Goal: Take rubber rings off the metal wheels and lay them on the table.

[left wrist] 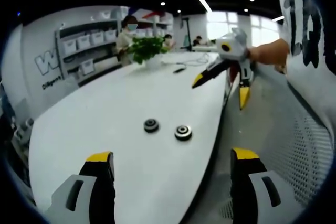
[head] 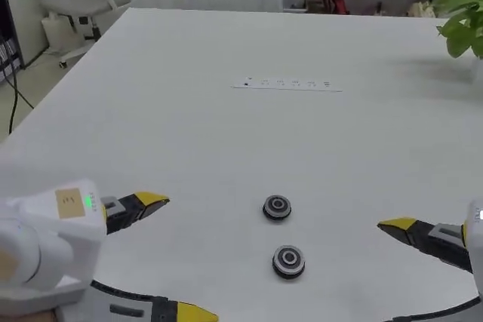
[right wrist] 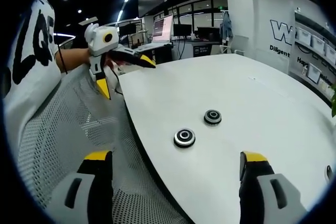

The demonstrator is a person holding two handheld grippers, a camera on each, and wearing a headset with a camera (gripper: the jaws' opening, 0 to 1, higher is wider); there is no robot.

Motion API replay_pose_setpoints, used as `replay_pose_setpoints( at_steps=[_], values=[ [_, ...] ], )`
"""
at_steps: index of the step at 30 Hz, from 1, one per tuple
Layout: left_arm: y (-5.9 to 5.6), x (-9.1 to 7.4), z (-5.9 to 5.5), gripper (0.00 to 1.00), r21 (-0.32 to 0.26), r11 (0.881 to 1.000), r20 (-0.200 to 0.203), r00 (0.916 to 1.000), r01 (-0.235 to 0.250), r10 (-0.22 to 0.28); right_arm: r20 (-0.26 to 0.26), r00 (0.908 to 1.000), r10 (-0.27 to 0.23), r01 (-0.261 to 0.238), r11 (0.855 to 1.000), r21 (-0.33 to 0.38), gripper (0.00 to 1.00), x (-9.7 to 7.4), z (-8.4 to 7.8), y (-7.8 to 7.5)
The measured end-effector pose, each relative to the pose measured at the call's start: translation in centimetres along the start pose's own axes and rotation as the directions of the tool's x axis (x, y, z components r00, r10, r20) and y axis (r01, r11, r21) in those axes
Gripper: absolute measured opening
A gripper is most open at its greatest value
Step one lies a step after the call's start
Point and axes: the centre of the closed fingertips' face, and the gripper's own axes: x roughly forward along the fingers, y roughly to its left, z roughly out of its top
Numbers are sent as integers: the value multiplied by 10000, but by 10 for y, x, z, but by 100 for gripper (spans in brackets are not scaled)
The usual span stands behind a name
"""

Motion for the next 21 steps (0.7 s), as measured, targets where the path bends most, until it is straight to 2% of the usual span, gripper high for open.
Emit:
replay_pose_setpoints(
  at_steps=[6, 13, 17, 18, 21],
  values=[
    [-3, 0, 4, 93, 84, 10000, 23, 10000, -55, 54, -73, 9999, 91, -93, 9999, -142, 97, 1, 0, 2],
    [-10, 3, 6, 94, 262, 9996, -215, 9997, 76, -70, -18, 10000, 66, -67, 9997, -223, 98, 0, 2, 2],
    [-13, 4, 7, 94, 346, 9992, -265, 9995, 192, -183, 236, 9995, 229, -227, 9997, -61, 97, -1, 8, 4],
    [-14, 4, 8, 94, 348, 9991, -199, 9995, 256, -249, 431, 9986, 312, -313, 9995, 6, 97, -2, 11, 5],
    [-14, 3, 11, 93, 416, 9987, -26, 9996, 287, -286, 505, 9984, 269, -267, 9996, -49, 97, -2, 14, 3]
  ],
)
